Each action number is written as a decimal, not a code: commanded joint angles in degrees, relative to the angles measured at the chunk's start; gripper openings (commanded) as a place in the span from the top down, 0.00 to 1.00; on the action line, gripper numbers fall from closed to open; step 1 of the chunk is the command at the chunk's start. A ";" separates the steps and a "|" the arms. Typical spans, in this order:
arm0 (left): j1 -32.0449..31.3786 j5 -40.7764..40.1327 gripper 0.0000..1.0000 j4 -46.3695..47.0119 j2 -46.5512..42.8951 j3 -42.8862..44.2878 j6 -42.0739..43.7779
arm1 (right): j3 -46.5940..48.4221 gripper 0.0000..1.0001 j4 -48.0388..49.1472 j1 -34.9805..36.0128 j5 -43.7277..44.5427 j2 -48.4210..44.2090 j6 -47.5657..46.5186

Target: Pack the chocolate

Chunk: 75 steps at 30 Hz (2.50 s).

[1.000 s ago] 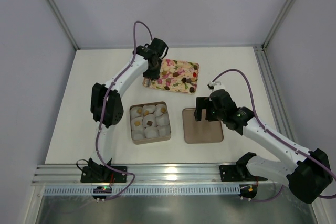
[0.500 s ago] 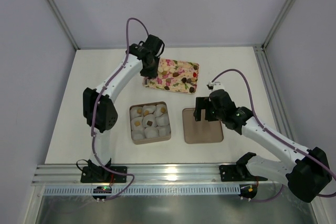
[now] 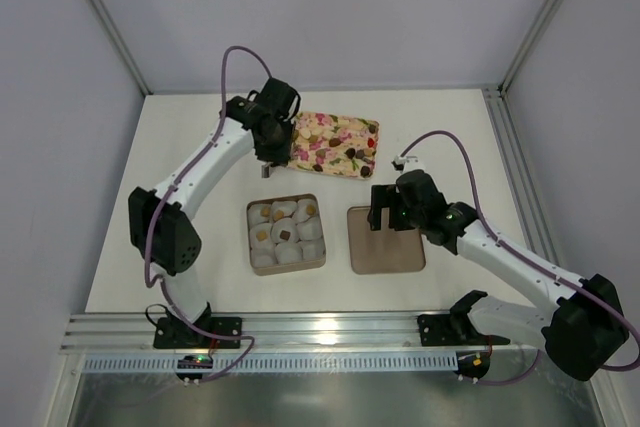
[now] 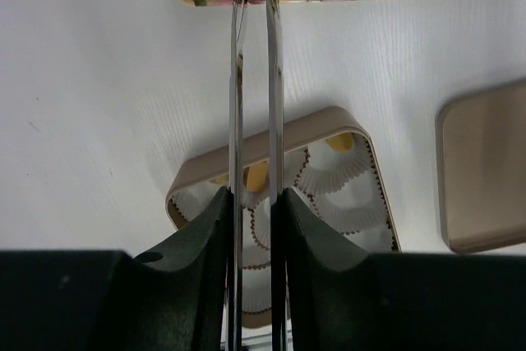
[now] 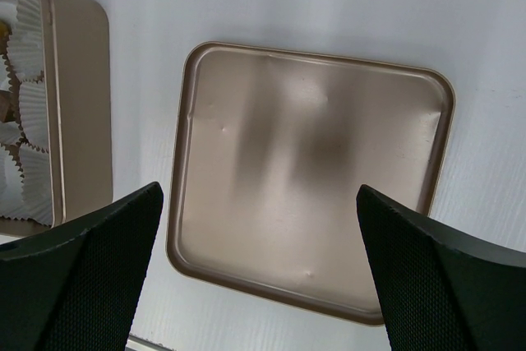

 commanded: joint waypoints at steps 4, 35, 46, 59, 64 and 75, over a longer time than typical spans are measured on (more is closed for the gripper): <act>-1.97 3.99 0.76 -0.11 -13.32 -6.66 -0.41 | 0.76 0.00 2.83 -0.14 -0.30 1.55 0.58; -17.35 7.78 0.74 0.49 -31.80 -31.28 -8.67 | 1.28 0.00 2.56 -0.14 0.05 3.48 1.11; -18.58 4.70 0.72 1.47 -28.46 -31.19 -9.91 | 0.76 0.00 3.00 -0.22 0.05 3.31 1.11; -18.76 4.26 0.64 2.17 -27.49 -31.81 -10.17 | 0.58 0.00 3.09 -0.14 -0.04 3.31 0.67; -18.93 4.17 0.61 1.99 -27.67 -31.63 -10.26 | 0.58 0.00 3.00 -0.22 -0.03 3.31 0.67; -18.93 3.47 0.61 -2.39 -29.86 -25.84 -9.29 | 1.02 0.00 2.74 -0.14 -0.12 3.13 0.49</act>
